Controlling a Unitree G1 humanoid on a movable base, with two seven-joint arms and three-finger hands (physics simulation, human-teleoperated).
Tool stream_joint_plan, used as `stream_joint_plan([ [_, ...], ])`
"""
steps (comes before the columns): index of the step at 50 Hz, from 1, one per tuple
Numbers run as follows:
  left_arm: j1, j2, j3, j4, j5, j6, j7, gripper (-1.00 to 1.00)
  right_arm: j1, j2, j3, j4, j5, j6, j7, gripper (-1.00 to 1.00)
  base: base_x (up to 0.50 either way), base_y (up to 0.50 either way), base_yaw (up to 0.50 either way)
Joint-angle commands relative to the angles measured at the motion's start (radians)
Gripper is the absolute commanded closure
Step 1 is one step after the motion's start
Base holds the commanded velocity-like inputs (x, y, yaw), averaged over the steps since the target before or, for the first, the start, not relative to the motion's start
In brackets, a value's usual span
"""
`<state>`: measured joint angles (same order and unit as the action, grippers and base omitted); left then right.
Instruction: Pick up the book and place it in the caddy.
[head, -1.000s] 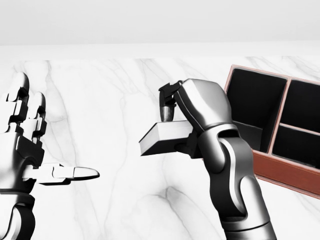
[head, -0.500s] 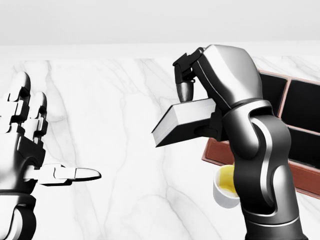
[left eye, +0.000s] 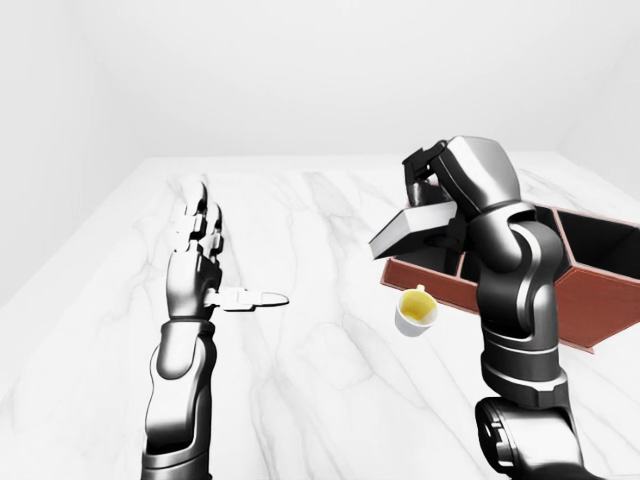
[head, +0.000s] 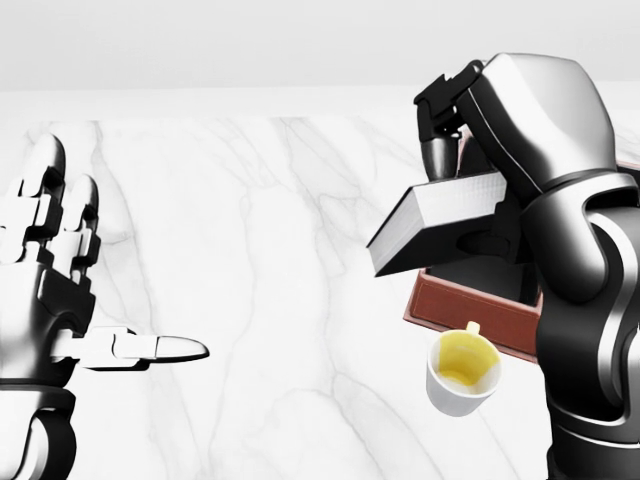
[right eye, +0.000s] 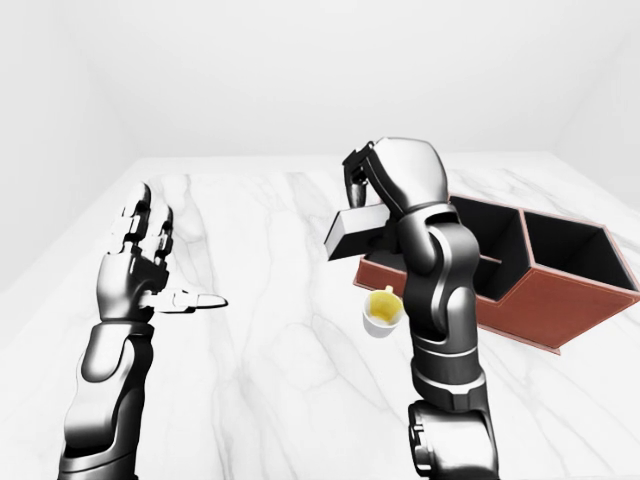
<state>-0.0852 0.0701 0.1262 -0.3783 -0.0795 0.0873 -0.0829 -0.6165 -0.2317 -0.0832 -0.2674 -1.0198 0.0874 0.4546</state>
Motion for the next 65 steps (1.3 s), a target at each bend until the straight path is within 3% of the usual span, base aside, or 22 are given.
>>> stream_joint_plan([
  [1, 0.003, -0.004, -0.01, -0.014, 0.005, 0.0, -0.006, -1.0, 0.013, -0.055, -0.055, -0.024, -0.019, 0.0, -0.007, 1.0, 0.0, 0.0, 0.0],
  [19, 0.008, -0.006, -0.007, -0.018, -0.009, 0.0, -0.019, -1.0, 0.057, -0.099, -0.098, -0.021, 0.019, 0.0, -0.043, 1.0, 0.0, 0.0, 0.0],
  [27, 0.001, -0.006, -0.009, 0.003, -0.008, 0.0, -0.015, -1.0, 0.015, -0.145, -0.129, 0.043, 0.079, 0.0, -0.19, 1.0, 0.0, 0.0, 0.0],
  [48, 0.003, -0.006, -0.012, 0.018, -0.006, 0.0, -0.012, -1.0, 0.095, -0.194, -0.159, 0.091, 0.037, 0.0, -0.163, 1.0, 0.0, 0.0, 0.0],
  [65, 0.001, -0.006, -0.012, 0.036, -0.006, 0.0, -0.011, -1.0, 0.145, -0.238, -0.213, 0.198, 0.132, 0.0, -0.259, 1.0, 0.0, 0.0, 0.0],
])
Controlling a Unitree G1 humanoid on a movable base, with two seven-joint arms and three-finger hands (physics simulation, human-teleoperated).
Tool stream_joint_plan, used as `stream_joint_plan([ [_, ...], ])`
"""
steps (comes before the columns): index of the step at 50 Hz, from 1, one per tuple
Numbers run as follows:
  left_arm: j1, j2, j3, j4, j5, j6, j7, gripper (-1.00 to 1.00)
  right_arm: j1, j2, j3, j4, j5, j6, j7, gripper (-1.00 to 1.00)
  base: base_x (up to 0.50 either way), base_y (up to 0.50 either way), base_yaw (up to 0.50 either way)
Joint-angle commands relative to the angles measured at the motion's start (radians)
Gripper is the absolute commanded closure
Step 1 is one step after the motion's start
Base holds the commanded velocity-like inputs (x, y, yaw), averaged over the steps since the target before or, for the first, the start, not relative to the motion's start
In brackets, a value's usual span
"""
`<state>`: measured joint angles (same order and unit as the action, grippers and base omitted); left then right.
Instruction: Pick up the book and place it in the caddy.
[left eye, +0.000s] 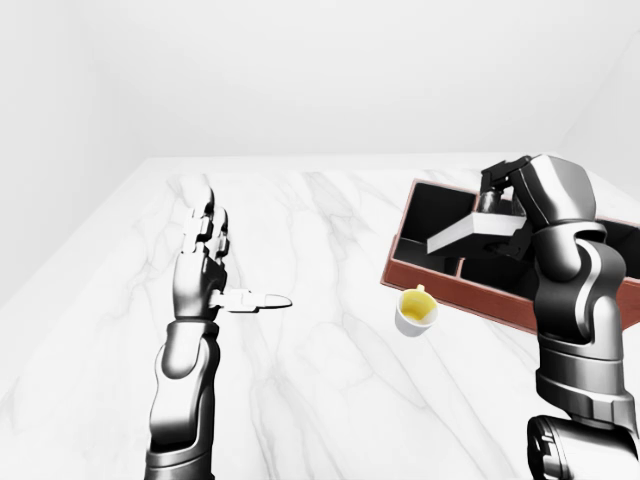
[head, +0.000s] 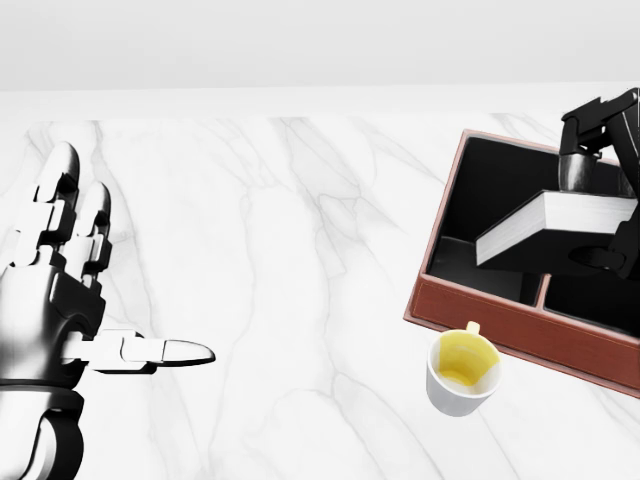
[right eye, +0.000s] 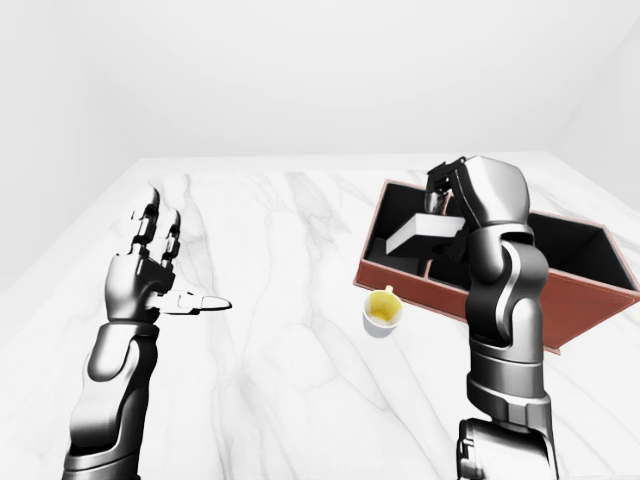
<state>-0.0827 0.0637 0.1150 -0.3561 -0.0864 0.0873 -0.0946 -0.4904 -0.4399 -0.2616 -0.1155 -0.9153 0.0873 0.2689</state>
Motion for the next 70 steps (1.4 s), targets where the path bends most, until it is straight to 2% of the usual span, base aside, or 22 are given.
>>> stream_joint_plan([
  [1, -0.003, 0.0, -0.001, 0.019, 0.001, 0.0, 0.001, -1.0, 0.02, -0.033, -0.036, 0.052, 0.03, 0.0, -0.078, 1.0, 0.0, 0.0, 0.0],
  [14, -0.004, 0.0, -0.002, 0.024, 0.001, 0.0, 0.001, -1.0, 0.034, -0.057, -0.048, 0.091, 0.045, 0.0, -0.124, 1.0, 0.0, 0.0, 0.0],
  [26, -0.007, 0.001, -0.001, 0.048, 0.002, 0.0, 0.0, -1.0, 0.024, -0.062, -0.024, 0.125, -0.012, 0.0, -0.156, 1.0, 0.0, 0.0, 0.0],
  [47, -0.007, -0.002, -0.009, 0.046, 0.01, 0.0, 0.006, -1.0, 0.048, -0.115, -0.069, 0.125, -0.111, 0.0, -0.12, 1.0, 0.0, 0.0, 0.0],
  [70, -0.006, -0.001, -0.003, 0.061, 0.011, 0.0, 0.007, -1.0, 0.038, -0.12, -0.059, 0.203, -0.131, 0.0, -0.174, 1.0, 0.0, 0.0, 0.0],
])
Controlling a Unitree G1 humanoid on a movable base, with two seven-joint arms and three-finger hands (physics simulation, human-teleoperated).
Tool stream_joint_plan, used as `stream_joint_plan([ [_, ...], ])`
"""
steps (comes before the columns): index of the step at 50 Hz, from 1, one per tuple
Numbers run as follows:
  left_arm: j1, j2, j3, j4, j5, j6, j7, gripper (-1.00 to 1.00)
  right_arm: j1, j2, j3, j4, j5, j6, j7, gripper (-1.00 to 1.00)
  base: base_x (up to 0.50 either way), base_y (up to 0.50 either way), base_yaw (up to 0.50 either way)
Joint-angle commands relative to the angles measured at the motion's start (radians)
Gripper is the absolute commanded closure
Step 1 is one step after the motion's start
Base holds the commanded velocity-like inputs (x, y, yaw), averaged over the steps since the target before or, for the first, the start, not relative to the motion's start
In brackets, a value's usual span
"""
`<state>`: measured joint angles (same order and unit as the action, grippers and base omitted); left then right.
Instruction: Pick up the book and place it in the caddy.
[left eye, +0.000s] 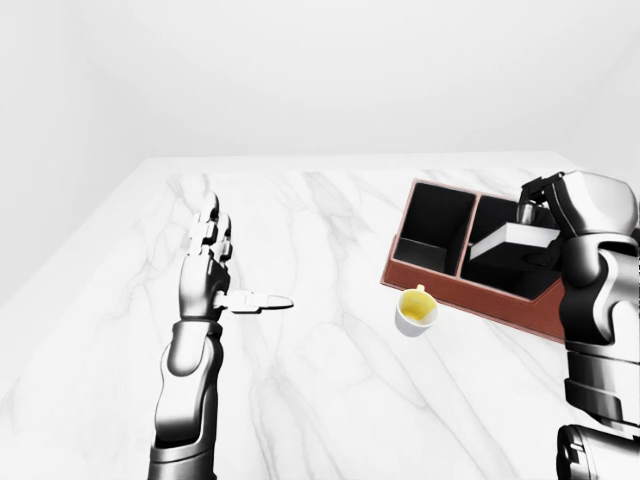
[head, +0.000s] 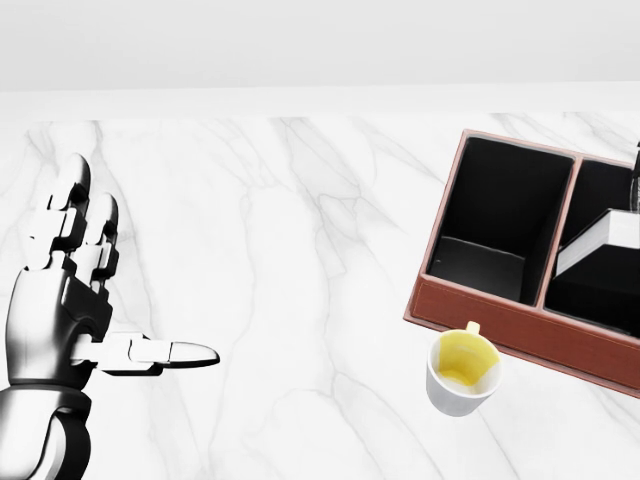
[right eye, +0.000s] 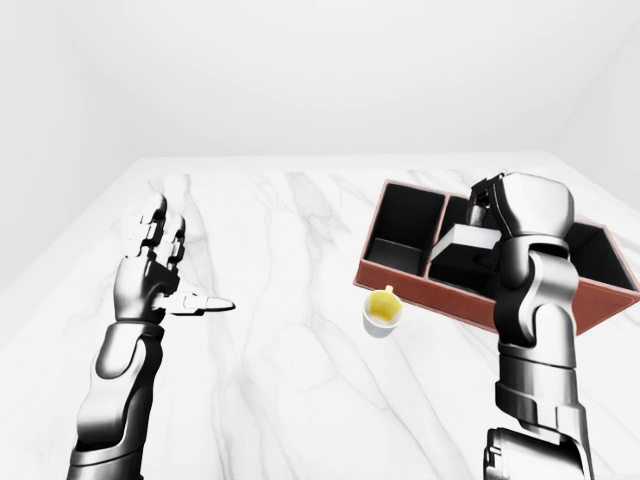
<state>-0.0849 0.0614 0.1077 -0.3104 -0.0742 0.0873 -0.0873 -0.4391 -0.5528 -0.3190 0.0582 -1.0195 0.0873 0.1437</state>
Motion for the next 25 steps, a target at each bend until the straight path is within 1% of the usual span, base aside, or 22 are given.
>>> stream_joint_plan([
  [1, -0.005, 0.002, 0.005, 0.018, -0.002, 0.0, 0.0, -1.0, -0.014, -0.007, -0.001, 0.035, -0.027, 0.0, -0.052, 1.0, 0.0, 0.0, 0.0],
  [6, 0.0, 0.001, 0.001, 0.02, 0.001, 0.0, 0.001, -1.0, -0.029, -0.007, 0.011, 0.075, -0.024, 0.0, -0.088, 1.0, 0.0, 0.0, 0.0],
  [25, -0.006, 0.002, 0.002, 0.032, 0.004, 0.0, 0.005, -1.0, -0.027, -0.024, 0.013, 0.133, -0.021, 0.0, -0.126, 1.0, 0.0, 0.0, 0.0],
])
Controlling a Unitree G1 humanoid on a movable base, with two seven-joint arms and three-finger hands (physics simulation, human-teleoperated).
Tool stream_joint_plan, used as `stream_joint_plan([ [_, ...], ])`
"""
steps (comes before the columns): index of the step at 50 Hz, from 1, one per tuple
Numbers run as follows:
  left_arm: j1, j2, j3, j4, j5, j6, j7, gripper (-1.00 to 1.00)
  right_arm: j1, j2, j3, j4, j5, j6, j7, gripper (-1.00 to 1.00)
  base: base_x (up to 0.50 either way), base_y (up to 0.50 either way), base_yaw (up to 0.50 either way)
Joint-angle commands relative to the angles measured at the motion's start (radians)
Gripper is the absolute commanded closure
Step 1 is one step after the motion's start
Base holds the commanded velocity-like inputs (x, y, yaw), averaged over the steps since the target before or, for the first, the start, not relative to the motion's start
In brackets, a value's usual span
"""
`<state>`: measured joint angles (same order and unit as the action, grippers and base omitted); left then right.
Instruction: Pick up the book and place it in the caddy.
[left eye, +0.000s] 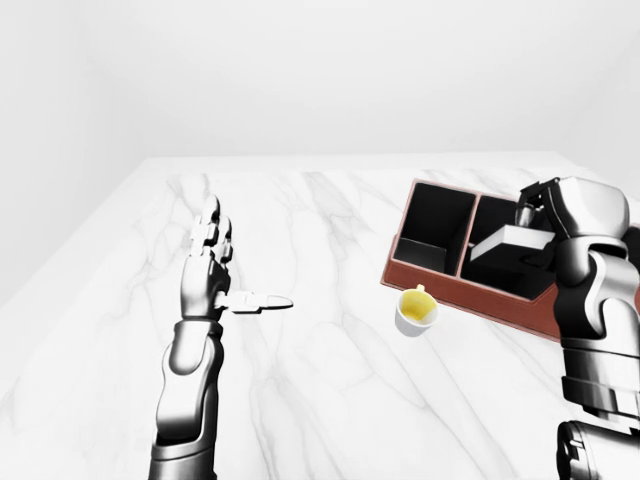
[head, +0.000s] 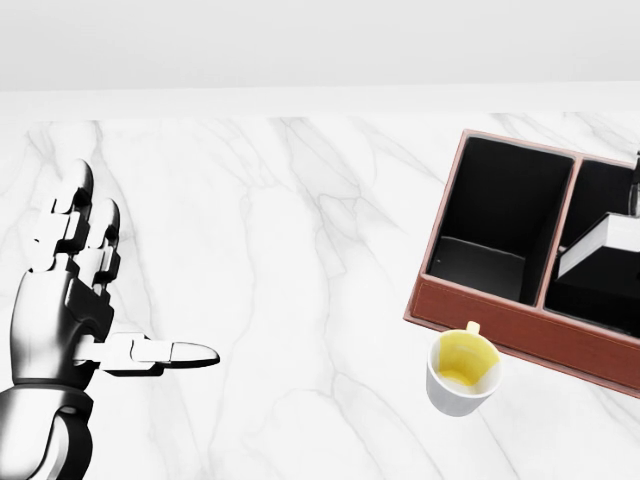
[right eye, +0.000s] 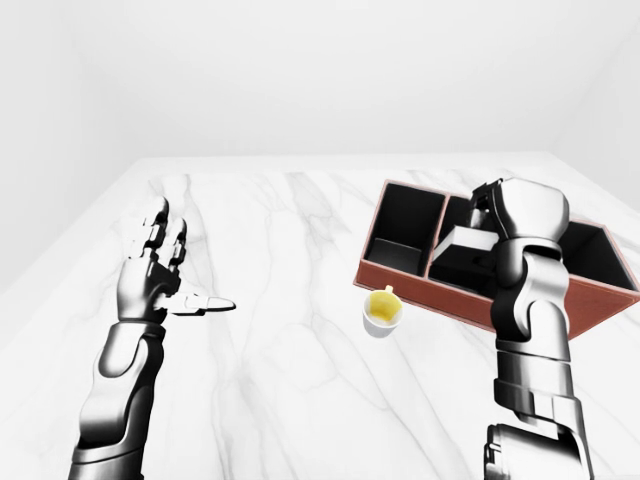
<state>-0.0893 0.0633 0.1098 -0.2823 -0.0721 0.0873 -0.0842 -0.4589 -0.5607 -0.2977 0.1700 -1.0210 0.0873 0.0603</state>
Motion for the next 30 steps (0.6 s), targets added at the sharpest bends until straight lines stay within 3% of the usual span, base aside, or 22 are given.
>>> stream_joint_plan([
  [1, -0.001, 0.0, 0.0, 0.004, 0.002, 0.0, 0.002, -1.0, -0.008, -0.015, -0.008, 0.022, -0.02, 0.0, -0.044, 1.0, 0.0, 0.0, 0.0],
  [30, 0.0, -0.001, -0.001, 0.011, 0.009, 0.0, 0.006, -1.0, -0.068, -0.011, 0.043, 0.188, -0.017, 0.0, -0.183, 1.0, 0.0, 0.0, 0.0],
])
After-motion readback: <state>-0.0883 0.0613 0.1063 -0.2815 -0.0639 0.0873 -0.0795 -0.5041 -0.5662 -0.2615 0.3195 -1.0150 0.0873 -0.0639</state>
